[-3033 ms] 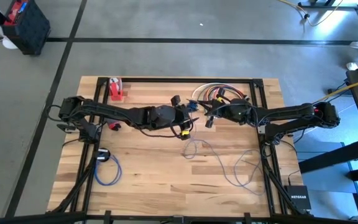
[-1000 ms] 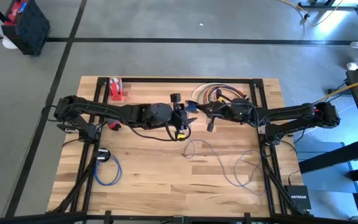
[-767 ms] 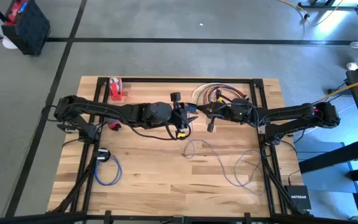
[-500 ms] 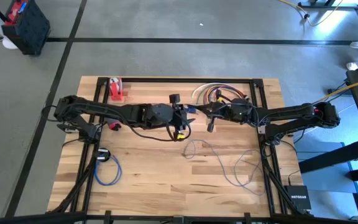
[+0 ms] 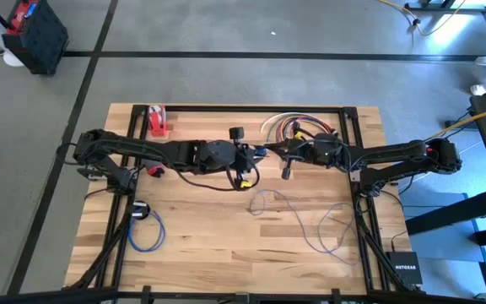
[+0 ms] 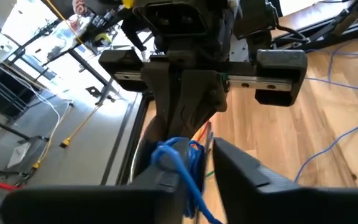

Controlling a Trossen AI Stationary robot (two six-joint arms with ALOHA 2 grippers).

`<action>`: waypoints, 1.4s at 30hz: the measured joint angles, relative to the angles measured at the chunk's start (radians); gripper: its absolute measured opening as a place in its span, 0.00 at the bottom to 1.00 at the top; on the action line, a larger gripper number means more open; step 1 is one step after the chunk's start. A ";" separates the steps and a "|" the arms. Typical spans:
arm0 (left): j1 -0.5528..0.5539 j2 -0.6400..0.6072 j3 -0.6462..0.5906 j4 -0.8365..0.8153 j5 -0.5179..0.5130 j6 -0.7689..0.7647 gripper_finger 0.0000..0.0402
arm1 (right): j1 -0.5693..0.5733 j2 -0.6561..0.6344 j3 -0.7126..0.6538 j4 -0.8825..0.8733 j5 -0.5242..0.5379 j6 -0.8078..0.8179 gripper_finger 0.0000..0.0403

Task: Coil cords
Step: Coil the blue cable wire on the black spool

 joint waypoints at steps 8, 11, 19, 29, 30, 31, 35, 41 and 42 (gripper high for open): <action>-0.001 0.000 0.000 0.002 0.005 0.020 0.02 | 0.000 0.000 0.000 0.010 -0.027 -0.020 0.00; -0.001 0.000 0.000 -0.001 0.005 0.013 0.01 | 0.000 0.000 0.000 -0.002 -0.032 -0.018 0.02; 0.000 0.000 0.000 -0.001 -0.006 0.005 0.01 | 0.001 -0.065 0.001 -0.068 0.037 -0.040 0.22; -0.001 0.000 0.000 -0.001 -0.002 0.002 0.00 | 0.001 -0.325 0.001 -0.197 0.047 -0.075 0.29; -0.001 0.000 0.000 -0.001 -0.002 0.002 0.00 | 0.001 -0.337 0.001 -0.195 0.047 -0.075 0.29; -0.001 0.000 0.000 0.000 -0.002 0.002 0.00 | 0.001 -0.347 0.001 -0.191 0.044 -0.071 0.29; -0.001 0.000 0.000 0.000 0.027 -0.005 0.00 | 0.000 -0.346 0.001 -0.161 -0.021 -0.045 0.29; -0.001 0.000 0.000 0.013 0.139 -0.027 0.00 | 0.002 -0.212 0.000 -0.168 -0.162 -0.017 0.29; -0.001 0.000 0.000 0.012 0.140 -0.034 0.00 | 0.002 -0.190 0.000 -0.161 -0.177 -0.017 0.29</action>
